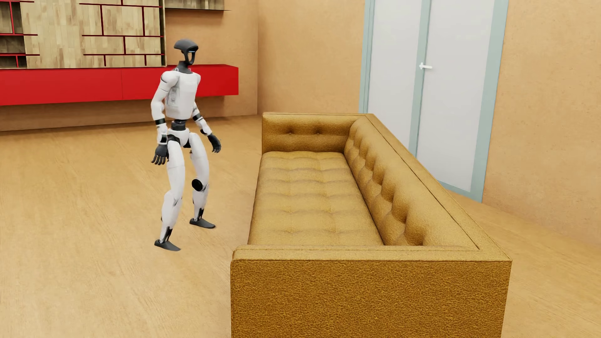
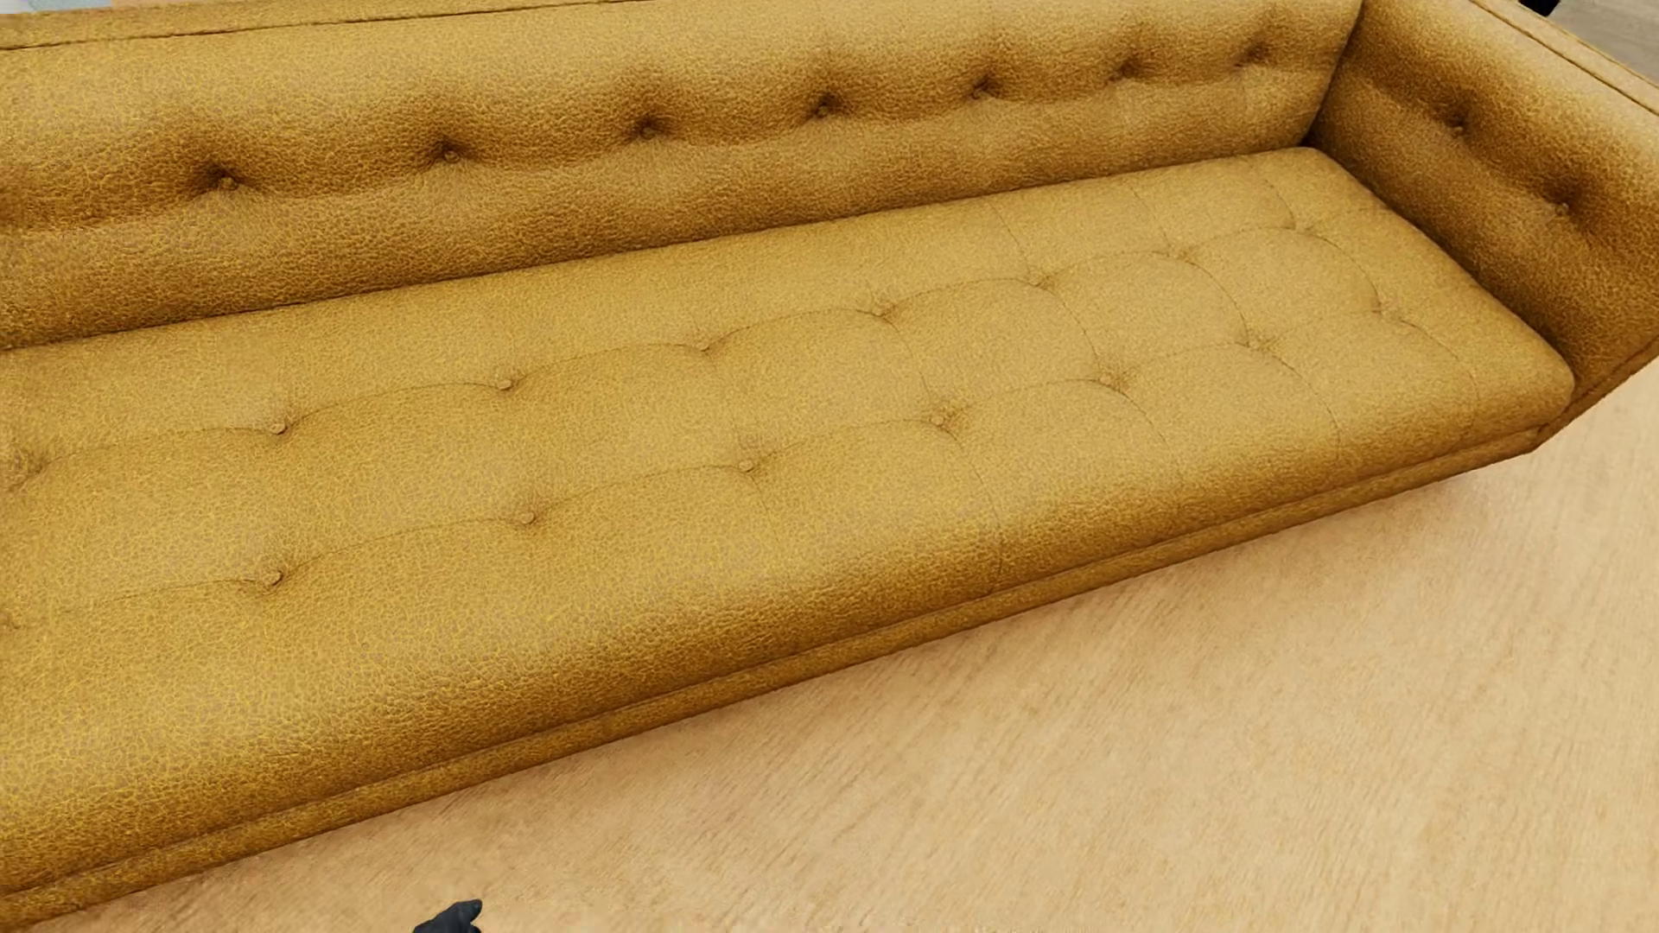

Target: Approach the sofa

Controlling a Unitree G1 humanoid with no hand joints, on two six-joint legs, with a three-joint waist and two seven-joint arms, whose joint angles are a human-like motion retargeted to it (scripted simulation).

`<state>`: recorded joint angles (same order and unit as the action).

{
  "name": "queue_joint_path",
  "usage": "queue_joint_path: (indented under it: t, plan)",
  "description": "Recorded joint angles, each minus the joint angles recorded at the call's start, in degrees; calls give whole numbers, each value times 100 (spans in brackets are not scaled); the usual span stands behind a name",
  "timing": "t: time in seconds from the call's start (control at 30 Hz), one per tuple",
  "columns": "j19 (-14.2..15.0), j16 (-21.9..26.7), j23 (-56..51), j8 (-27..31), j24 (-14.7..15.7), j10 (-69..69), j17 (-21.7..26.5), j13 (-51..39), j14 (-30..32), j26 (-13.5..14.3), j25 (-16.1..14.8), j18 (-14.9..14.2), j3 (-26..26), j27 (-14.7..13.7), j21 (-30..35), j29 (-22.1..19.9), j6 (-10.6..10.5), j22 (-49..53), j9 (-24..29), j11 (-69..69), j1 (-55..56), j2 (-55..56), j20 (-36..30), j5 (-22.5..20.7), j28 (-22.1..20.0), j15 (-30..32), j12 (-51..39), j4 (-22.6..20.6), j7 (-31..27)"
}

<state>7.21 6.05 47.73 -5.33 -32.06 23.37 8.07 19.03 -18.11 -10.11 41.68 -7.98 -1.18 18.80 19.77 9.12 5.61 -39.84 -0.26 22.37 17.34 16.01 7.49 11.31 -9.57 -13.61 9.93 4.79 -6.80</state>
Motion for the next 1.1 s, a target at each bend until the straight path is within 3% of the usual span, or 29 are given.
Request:
queue_joint_path:
  t: [0.07, 0.1, 0.13, 0.17, 0.2, 0.27, 0.3, 0.33, 0.37, 0.4, 0.47, 0.53, 0.57, 0.63, 0.67, 0.73, 0.77, 0.8, 0.83, 0.9, 1.0, 1.07, 1.1]
  plan:
    - [-172, -33, -106, -297, -134, 99, 261, -386, 39, 108, 73, 20, -6, 18, 136, -241, -104, 99, 51, 35, 260, 44, 66, -256, 170, -65, 161, 220, -294]
    - [-243, -65, -263, -406, -292, 248, 367, -550, 75, 130, 52, 172, -12, 51, 38, -459, -165, 114, 84, 75, 408, 79, 15, -354, 293, -95, 202, 294, -376]
    - [-303, -89, -443, -489, -426, 514, 420, -712, 99, 132, -60, 476, -16, 108, -185, -759, -233, 103, 115, 124, 577, 114, -48, -432, 436, -116, 241, 412, -129]
    - [-354, -142, -637, -548, -508, 822, 450, -849, 157, 121, -266, 824, -15, 136, -508, -1091, -307, 68, 135, 166, 717, 144, -49, -483, 565, -132, 273, 678, 705]
    - [-393, -238, -821, -553, -524, 1243, 452, -981, -97, 11, -502, 917, -48, 117, -838, -1382, -369, 74, 144, 250, 808, 191, -14, -533, 620, -168, 260, 747, 1176]
    - [-466, -335, -1211, -533, -491, 1954, 541, -1172, -256, 0, -836, -3, -113, -63, -1242, -1708, -449, 71, 133, 308, 893, 209, 95, -593, 563, -201, 354, 255, 1260]
    - [-503, -355, -1459, -535, -532, 1917, 609, -1202, -129, -19, -888, 374, -111, -185, -1343, -1767, -479, 50, 110, 252, 800, 183, 73, -607, 588, -187, 369, 43, 1446]
    - [-533, -352, -1697, -544, -580, 1553, 644, -1210, -212, -52, -903, 749, -83, -296, -1429, -1809, -509, 16, 73, 199, 563, 160, 37, -624, 667, -161, 374, 179, 2042]
    - [-556, -339, -1898, -524, -612, 1059, 634, -1201, -342, -95, -902, 929, -71, -378, -1517, -1860, -539, -34, 39, 202, 273, 167, -2, -655, 742, -153, 364, 225, 2394]
    - [-577, -321, -2055, -488, -656, 643, 605, -1176, -365, -132, -882, 935, -70, -427, -1595, -1902, -554, -102, 21, 285, 51, 204, -87, -658, 782, -193, 334, 151, 2415]
    - [-504, -191, -2197, -361, -836, 60, 579, -1118, -355, -125, -636, 825, -40, -471, -1562, -1808, -539, -204, 39, 1005, -256, 569, -447, -597, 837, -260, 256, 44, 2469]
    - [198, 3, -2078, -84, -926, -78, 646, -1071, -303, -38, -82, 733, -10, -451, -1320, -1418, -489, -190, 81, 2043, -366, 1105, -820, -452, 868, -292, 177, -5, 2554]
    - [303, 99, -1938, -16, -903, -119, 629, -1013, -274, -24, 122, 698, -5, -403, -1250, -1211, -466, -165, 89, 2426, -399, 1299, -936, -291, 836, -266, 116, -27, 2534]
    - [-199, 209, -1539, -516, -745, -254, 488, -858, -170, -50, 252, 625, 0, -235, -1258, -879, -433, -43, 75, 2528, -452, 1368, -966, 529, 712, -177, 5, -70, 2386]
    - [-312, 174, -1353, -794, -623, -310, 419, -757, -125, -95, 267, 582, 16, -133, -1290, -752, -428, 53, 63, 2253, -476, 1278, -927, 935, 606, -23, -58, -84, 2287]
    - [-486, 174, -910, -1014, -381, -421, 347, -649, -57, 91, 264, 479, 55, 29, -1264, -589, -425, 276, 42, 1389, -557, 992, -718, 1392, 438, 435, 37, -90, 2082]
    - [-591, 148, -698, -888, -306, -467, 339, -610, -31, 165, 251, 415, 72, 65, -1201, -515, -423, 344, 32, 926, -614, 844, -651, 1419, 383, 654, 80, -69, 1985]
    - [-453, 144, -515, -666, -263, -490, 339, -578, -23, 210, 222, 339, 82, 74, -1132, -425, -418, 374, 21, 527, -667, 687, -621, 1367, 368, 946, 124, -19, 1900]
    - [17, 160, -377, -536, -259, -488, 332, -558, -21, 214, 181, 242, 83, 78, -1077, -342, -405, 368, 10, 288, -707, 505, -611, 1288, 388, 1110, 161, 63, 1830]
    - [426, 224, -255, -759, -295, -393, 236, -563, -5, 110, 105, 12, 73, 109, -1022, -363, -370, 292, -4, 171, -735, 193, -602, 1124, 428, 666, 210, 332, 1686]
    - [70, 280, -242, -1080, -257, -20, 74, -696, 168, -84, -1, -138, 74, 19, -896, -743, -434, 171, 5, 289, -571, 22, -452, 552, 459, 226, 342, 979, 1481]
    - [-126, 142, -291, -1238, -345, 247, 62, -892, 447, -224, -30, 12, 50, -46, -662, -842, -521, 74, 10, 269, -411, -69, -454, 144, 573, 58, 365, 1382, 1409]
    - [-221, 95, -311, -1327, -420, 345, 75, -1016, 584, -247, -60, 249, 37, -67, -567, -863, -561, 50, 11, 193, -327, -145, -466, -38, 665, 26, 377, 1573, 1455]
